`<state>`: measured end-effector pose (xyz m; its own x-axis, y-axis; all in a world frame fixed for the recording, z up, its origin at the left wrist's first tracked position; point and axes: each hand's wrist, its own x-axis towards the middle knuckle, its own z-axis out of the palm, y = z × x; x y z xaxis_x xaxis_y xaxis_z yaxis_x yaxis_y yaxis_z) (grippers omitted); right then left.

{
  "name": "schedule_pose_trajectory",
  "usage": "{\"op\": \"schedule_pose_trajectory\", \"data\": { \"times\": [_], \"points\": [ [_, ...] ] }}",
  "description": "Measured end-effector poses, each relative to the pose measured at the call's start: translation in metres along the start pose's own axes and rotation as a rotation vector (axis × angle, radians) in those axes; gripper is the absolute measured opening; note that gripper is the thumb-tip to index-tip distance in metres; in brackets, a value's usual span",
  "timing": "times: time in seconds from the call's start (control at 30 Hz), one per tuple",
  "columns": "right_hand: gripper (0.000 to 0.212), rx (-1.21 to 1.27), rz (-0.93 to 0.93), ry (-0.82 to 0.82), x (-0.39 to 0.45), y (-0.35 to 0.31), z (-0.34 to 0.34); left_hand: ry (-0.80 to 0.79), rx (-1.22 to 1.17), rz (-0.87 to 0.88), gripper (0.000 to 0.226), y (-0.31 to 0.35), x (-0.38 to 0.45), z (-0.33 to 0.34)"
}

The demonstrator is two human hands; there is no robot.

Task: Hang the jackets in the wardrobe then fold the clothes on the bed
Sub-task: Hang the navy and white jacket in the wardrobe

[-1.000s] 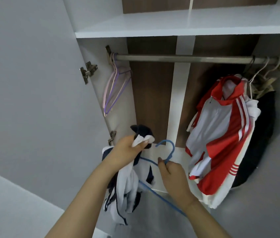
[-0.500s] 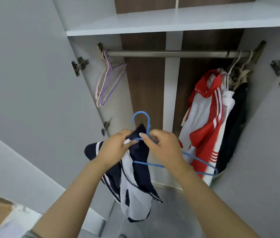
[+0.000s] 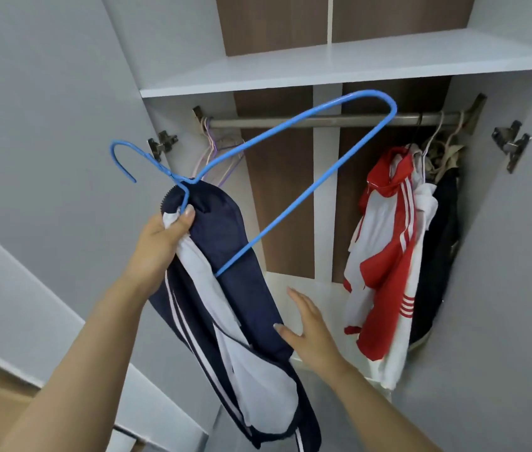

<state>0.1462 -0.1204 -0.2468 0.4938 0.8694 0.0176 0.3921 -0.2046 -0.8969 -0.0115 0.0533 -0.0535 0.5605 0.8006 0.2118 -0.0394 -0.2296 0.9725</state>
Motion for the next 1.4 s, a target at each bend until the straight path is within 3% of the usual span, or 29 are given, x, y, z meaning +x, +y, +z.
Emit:
{"op": "schedule_pose_trajectory", "data": {
  "times": [0.07,0.13,0.2,0.27,0.4,0.47,0.57,0.67,0.77,0.9,1.07,1.17,1.23,1.3,1.37,1.4],
  "points": [
    [0.062,-0.012,0.034,-0.124,0.022,0.001,0.013,-0.022,-0.025,0.000,0.024,0.012,-0.003,-0.006],
    [0.019,-0.046,0.049,-0.111,0.036,-0.002,0.023,-0.023,-0.036,-0.004,0.024,0.019,-0.006,-0.015],
    [0.037,0.034,0.094,-0.049,0.049,-0.002,0.022,-0.007,-0.013,-0.028,0.028,0.021,-0.009,-0.030],
    [0.042,0.138,0.112,0.020,0.059,-0.010,0.006,-0.015,0.086,-0.048,0.027,0.018,-0.013,-0.050],
    [0.026,0.213,-0.025,0.065,0.076,-0.041,-0.044,-0.215,0.423,-0.068,0.017,0.003,-0.028,-0.077],
    [0.021,0.133,-0.116,0.041,0.083,-0.059,-0.069,-0.304,0.538,-0.076,0.016,-0.008,-0.036,-0.082],
    [0.046,-0.108,-0.236,0.015,0.097,-0.083,-0.099,-0.311,0.721,-0.049,0.012,-0.017,-0.042,-0.084],
    [0.046,-0.258,-0.270,-0.053,0.102,-0.093,-0.117,-0.329,0.880,0.041,0.017,-0.020,-0.045,-0.080],
    [0.047,-0.334,-0.262,-0.085,0.099,-0.095,-0.128,-0.228,1.073,0.124,0.009,-0.024,-0.047,-0.074],
    [0.050,-0.345,-0.213,-0.099,0.084,-0.103,-0.135,-0.069,1.330,0.244,0.022,-0.025,-0.047,-0.064],
    [0.049,-0.085,0.021,-0.060,0.063,-0.135,-0.130,-0.013,1.478,0.327,0.024,-0.024,-0.052,-0.044],
    [0.036,0.466,0.100,-0.108,0.048,-0.151,-0.117,0.136,1.301,0.299,0.017,-0.021,-0.049,-0.035],
    [0.027,0.575,0.019,-0.185,0.040,-0.150,-0.109,0.176,1.105,0.305,0.013,-0.018,-0.046,-0.028],
    [0.015,0.143,-0.187,-0.121,0.037,-0.135,-0.108,0.167,0.945,0.309,0.012,-0.017,-0.044,-0.022],
    [0.038,-0.369,-0.362,-0.011,0.038,-0.115,-0.113,0.146,0.847,0.305,0.012,-0.016,-0.045,-0.019],
    [0.050,-0.491,-0.401,-0.011,0.036,-0.109,-0.115,0.131,0.812,0.310,0.010,-0.016,-0.045,-0.019]
  ]
}}
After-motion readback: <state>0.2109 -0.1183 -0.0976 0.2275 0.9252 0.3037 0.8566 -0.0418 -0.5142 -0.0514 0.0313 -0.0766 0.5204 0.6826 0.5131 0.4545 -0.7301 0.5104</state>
